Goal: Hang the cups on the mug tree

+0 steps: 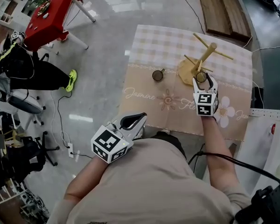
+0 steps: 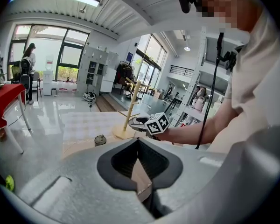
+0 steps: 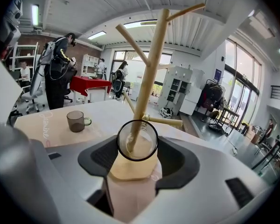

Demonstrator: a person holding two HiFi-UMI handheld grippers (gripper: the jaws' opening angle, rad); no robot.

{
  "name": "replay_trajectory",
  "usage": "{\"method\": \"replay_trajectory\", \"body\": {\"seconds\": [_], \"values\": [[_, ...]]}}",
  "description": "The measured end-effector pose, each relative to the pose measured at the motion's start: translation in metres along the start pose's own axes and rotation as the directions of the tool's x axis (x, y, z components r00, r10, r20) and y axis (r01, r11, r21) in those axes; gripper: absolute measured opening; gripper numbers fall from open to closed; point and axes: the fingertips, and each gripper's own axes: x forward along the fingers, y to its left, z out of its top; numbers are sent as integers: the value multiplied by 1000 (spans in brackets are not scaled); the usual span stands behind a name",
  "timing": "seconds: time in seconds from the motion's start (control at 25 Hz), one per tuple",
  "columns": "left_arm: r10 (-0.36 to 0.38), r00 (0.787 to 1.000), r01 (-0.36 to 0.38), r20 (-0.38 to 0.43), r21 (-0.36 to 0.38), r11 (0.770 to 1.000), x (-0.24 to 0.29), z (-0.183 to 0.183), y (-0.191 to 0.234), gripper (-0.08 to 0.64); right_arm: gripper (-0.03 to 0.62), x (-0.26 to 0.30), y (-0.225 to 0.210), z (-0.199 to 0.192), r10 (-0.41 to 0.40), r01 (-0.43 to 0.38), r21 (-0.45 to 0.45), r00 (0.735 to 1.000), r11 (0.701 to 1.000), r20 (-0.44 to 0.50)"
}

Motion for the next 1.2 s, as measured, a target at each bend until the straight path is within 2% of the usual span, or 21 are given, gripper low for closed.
{"method": "replay_trajectory", "body": {"seconds": [0.88,1.2], "values": [[-60,998,60,16,19,998,-1,3,-2,8,273,-14,-1,-5,-11,11,11,1000,1000,-24],[-102,994,101,32,48,994,-11,6,-4,8,273,-44,9,-12,-16,19,63,998,998,-57]]}}
